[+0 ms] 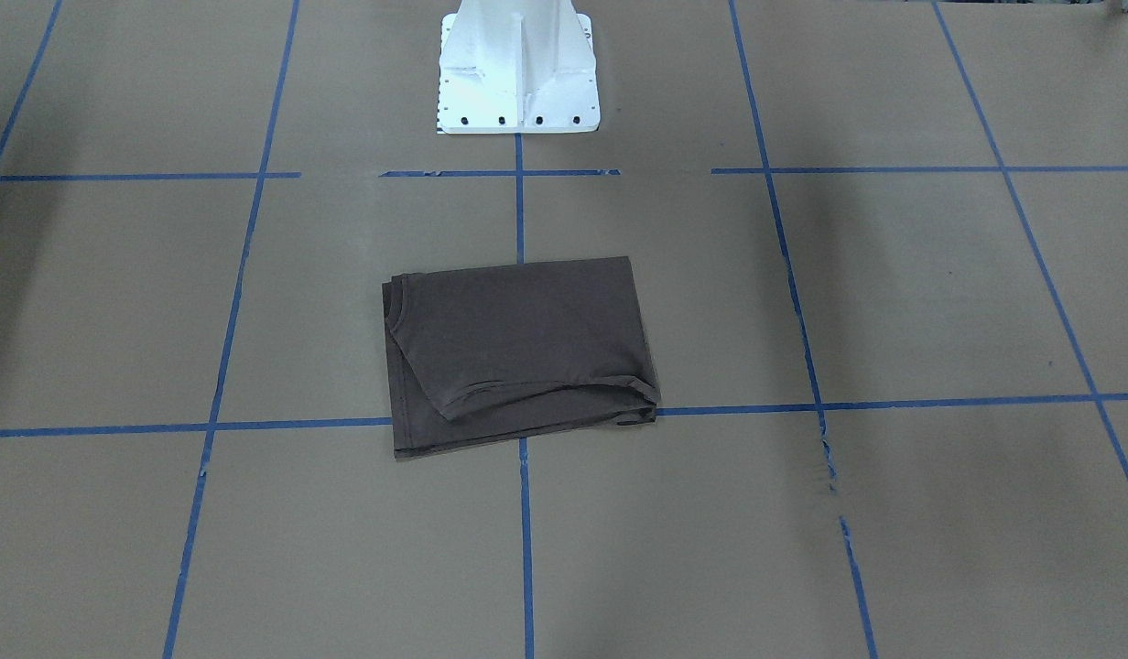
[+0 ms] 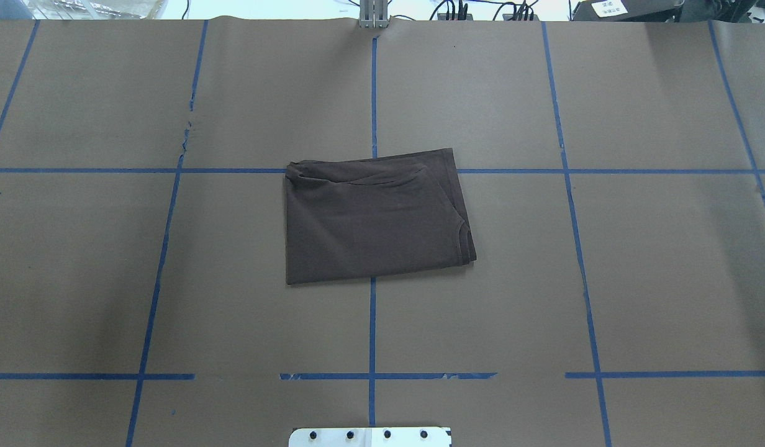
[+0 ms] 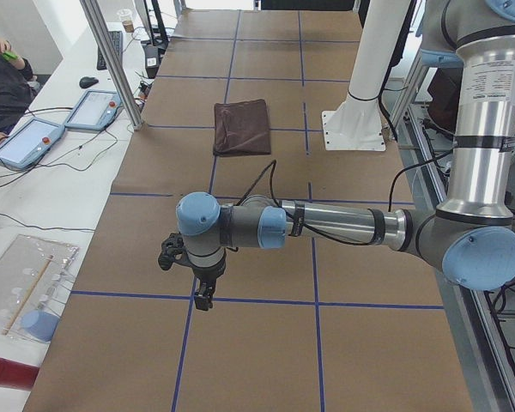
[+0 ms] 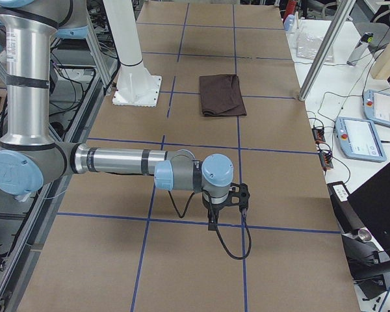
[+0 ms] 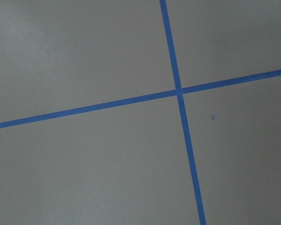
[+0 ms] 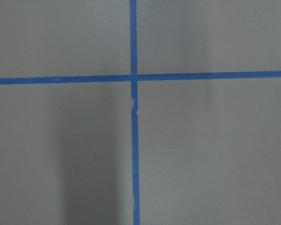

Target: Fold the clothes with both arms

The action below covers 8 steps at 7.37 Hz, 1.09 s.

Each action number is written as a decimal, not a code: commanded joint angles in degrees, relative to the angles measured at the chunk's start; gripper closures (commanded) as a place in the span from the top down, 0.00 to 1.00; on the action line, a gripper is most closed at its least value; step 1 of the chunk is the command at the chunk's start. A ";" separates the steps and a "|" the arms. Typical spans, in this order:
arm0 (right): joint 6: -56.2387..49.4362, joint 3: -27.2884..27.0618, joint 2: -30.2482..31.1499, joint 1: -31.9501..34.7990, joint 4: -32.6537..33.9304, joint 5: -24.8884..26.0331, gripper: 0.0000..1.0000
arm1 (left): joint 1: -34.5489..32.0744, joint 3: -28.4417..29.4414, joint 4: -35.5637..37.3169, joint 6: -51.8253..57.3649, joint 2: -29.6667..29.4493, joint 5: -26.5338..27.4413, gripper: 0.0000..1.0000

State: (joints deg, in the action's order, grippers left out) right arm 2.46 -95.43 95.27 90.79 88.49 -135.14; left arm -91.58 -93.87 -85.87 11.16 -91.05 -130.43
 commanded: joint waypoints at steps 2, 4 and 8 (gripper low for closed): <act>0.00 -0.01 0.00 0.00 -0.07 -0.03 1.00 | 0.00 0.00 0.00 0.00 0.00 0.00 1.00; 0.00 0.07 0.00 0.00 -0.16 -0.99 1.00 | 0.00 -0.26 0.09 0.09 0.00 -0.17 1.00; 0.00 0.07 -0.09 0.00 -0.25 -1.00 1.00 | 0.00 -0.97 0.18 0.61 0.00 -0.70 1.00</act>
State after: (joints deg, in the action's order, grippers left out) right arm 2.46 -95.36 95.23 90.79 88.26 -136.08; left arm -91.58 -95.04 -85.66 11.64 -91.06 -131.10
